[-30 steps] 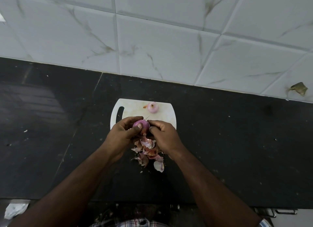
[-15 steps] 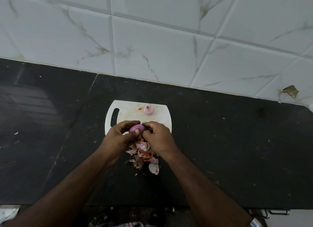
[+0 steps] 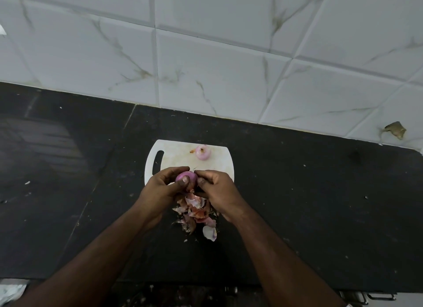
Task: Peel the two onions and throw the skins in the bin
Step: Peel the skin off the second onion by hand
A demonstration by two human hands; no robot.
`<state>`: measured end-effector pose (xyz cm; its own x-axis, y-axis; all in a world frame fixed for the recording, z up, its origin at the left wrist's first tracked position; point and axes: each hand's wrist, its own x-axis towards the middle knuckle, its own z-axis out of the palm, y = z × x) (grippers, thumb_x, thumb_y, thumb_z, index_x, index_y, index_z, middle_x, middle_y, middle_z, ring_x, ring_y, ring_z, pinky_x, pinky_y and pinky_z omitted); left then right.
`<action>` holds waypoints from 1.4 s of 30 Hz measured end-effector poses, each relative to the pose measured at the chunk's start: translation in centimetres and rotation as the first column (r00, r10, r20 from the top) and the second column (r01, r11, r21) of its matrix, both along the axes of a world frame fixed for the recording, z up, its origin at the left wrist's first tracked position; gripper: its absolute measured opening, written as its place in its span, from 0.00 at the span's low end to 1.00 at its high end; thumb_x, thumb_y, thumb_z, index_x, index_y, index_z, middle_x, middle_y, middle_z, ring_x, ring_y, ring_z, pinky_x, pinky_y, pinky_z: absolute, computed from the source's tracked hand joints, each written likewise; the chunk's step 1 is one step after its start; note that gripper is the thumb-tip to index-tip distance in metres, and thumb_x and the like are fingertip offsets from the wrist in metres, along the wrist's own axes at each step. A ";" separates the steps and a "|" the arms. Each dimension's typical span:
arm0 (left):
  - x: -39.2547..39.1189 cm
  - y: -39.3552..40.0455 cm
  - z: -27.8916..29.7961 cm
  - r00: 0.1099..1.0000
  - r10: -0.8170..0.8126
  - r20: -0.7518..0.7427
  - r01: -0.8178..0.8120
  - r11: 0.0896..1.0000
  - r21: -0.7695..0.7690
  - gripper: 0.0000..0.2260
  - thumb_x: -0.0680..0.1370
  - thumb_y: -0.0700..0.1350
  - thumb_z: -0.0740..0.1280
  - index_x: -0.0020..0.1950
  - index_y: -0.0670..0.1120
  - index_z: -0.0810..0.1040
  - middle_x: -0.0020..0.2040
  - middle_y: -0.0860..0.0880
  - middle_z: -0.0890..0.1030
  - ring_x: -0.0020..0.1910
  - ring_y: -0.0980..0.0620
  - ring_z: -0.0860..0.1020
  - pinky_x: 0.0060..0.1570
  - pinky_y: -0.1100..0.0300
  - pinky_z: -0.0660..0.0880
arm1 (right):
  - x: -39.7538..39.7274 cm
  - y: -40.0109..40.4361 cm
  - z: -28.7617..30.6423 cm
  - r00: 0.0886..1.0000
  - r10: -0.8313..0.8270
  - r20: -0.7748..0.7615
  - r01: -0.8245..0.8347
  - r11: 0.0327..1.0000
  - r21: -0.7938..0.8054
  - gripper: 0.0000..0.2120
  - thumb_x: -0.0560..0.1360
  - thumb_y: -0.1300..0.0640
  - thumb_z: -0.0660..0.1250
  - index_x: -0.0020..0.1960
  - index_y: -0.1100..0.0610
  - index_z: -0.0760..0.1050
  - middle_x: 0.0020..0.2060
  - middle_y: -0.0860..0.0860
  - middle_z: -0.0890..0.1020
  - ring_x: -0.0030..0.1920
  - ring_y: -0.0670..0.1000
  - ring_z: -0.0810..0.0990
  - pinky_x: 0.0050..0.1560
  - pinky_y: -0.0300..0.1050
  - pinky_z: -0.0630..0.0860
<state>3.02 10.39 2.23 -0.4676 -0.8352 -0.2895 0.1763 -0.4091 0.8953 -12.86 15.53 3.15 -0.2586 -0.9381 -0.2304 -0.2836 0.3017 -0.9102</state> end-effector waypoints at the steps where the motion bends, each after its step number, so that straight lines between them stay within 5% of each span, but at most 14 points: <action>1: 0.0 0.0 0.1 1.000 0.000 -0.008 0.000 1.000 0.006 0.15 0.74 0.41 0.72 0.60 0.45 0.81 0.55 0.41 0.84 0.50 0.45 0.83 0.48 0.53 0.81 | -0.1 -0.1 -0.1 1.000 0.007 -0.017 -0.007 1.000 0.002 0.15 0.80 0.56 0.63 0.65 0.53 0.79 0.56 0.48 0.85 0.57 0.48 0.83 0.62 0.53 0.79; 6: 0.0 -0.3 0.5 0.999 0.029 -0.036 -0.028 0.998 0.049 0.15 0.75 0.40 0.72 0.61 0.42 0.80 0.54 0.40 0.85 0.51 0.44 0.84 0.53 0.51 0.81 | 0.3 -0.7 0.7 0.986 -0.025 -0.163 0.023 1.000 -0.013 0.14 0.80 0.53 0.63 0.63 0.51 0.80 0.55 0.45 0.85 0.55 0.45 0.83 0.61 0.49 0.79; 14: -0.5 -1.0 1.0 0.997 0.072 -0.018 -0.070 0.994 0.080 0.14 0.76 0.37 0.71 0.61 0.38 0.79 0.52 0.37 0.85 0.47 0.42 0.83 0.60 0.42 0.77 | 0.9 -1.3 2.1 0.961 -0.110 -0.252 0.101 0.994 -0.050 0.09 0.78 0.57 0.66 0.53 0.54 0.84 0.41 0.49 0.87 0.39 0.47 0.86 0.49 0.51 0.84; 23: -1.1 -0.6 2.0 0.998 0.058 0.039 -0.059 0.997 0.044 0.12 0.77 0.38 0.71 0.60 0.40 0.80 0.52 0.39 0.86 0.53 0.38 0.84 0.60 0.41 0.78 | 0.8 -0.9 3.0 0.915 -0.134 -0.379 0.103 0.989 -0.101 0.14 0.77 0.59 0.65 0.61 0.56 0.82 0.49 0.52 0.87 0.44 0.46 0.86 0.52 0.43 0.82; 26: -1.2 -0.3 2.1 0.998 0.060 0.034 -0.061 0.997 0.044 0.11 0.77 0.37 0.71 0.59 0.40 0.80 0.51 0.38 0.85 0.52 0.39 0.84 0.58 0.43 0.79 | 0.9 -0.6 3.2 0.917 -0.146 -0.371 0.118 0.988 -0.099 0.14 0.77 0.60 0.65 0.61 0.57 0.81 0.47 0.53 0.87 0.40 0.45 0.85 0.46 0.36 0.80; 31: -1.1 0.1 1.9 0.998 0.054 0.016 -0.054 0.997 0.047 0.11 0.78 0.37 0.70 0.60 0.39 0.80 0.51 0.37 0.85 0.49 0.40 0.84 0.57 0.44 0.79 | 1.1 0.1 3.2 0.930 -0.171 -0.327 0.144 0.984 -0.104 0.14 0.76 0.60 0.66 0.61 0.54 0.79 0.45 0.52 0.86 0.42 0.48 0.85 0.48 0.45 0.83; 34: -0.8 0.2 1.7 0.999 0.034 0.010 -0.035 0.998 0.054 0.11 0.79 0.38 0.69 0.61 0.40 0.80 0.52 0.37 0.85 0.53 0.39 0.84 0.61 0.40 0.77 | 1.2 0.6 3.4 0.927 -0.169 -0.336 0.137 0.984 -0.116 0.14 0.77 0.60 0.66 0.62 0.53 0.78 0.45 0.51 0.86 0.41 0.45 0.84 0.44 0.37 0.81; 39: -0.5 0.5 2.1 1.000 0.026 -0.009 -0.025 0.995 0.093 0.09 0.81 0.41 0.67 0.59 0.43 0.81 0.53 0.39 0.85 0.48 0.42 0.85 0.57 0.43 0.79 | 1.0 1.1 3.5 0.949 -0.198 -0.245 0.170 0.977 -0.131 0.14 0.76 0.64 0.64 0.59 0.55 0.79 0.41 0.48 0.85 0.35 0.45 0.85 0.46 0.45 0.83; 42: -0.4 0.8 2.8 0.999 0.037 -0.024 -0.034 0.994 0.104 0.09 0.81 0.42 0.66 0.59 0.46 0.82 0.55 0.41 0.83 0.51 0.41 0.83 0.59 0.43 0.79 | 0.8 1.1 3.3 0.968 -0.178 -0.178 0.157 0.980 -0.124 0.11 0.77 0.58 0.68 0.59 0.55 0.80 0.46 0.51 0.86 0.39 0.48 0.87 0.47 0.49 0.84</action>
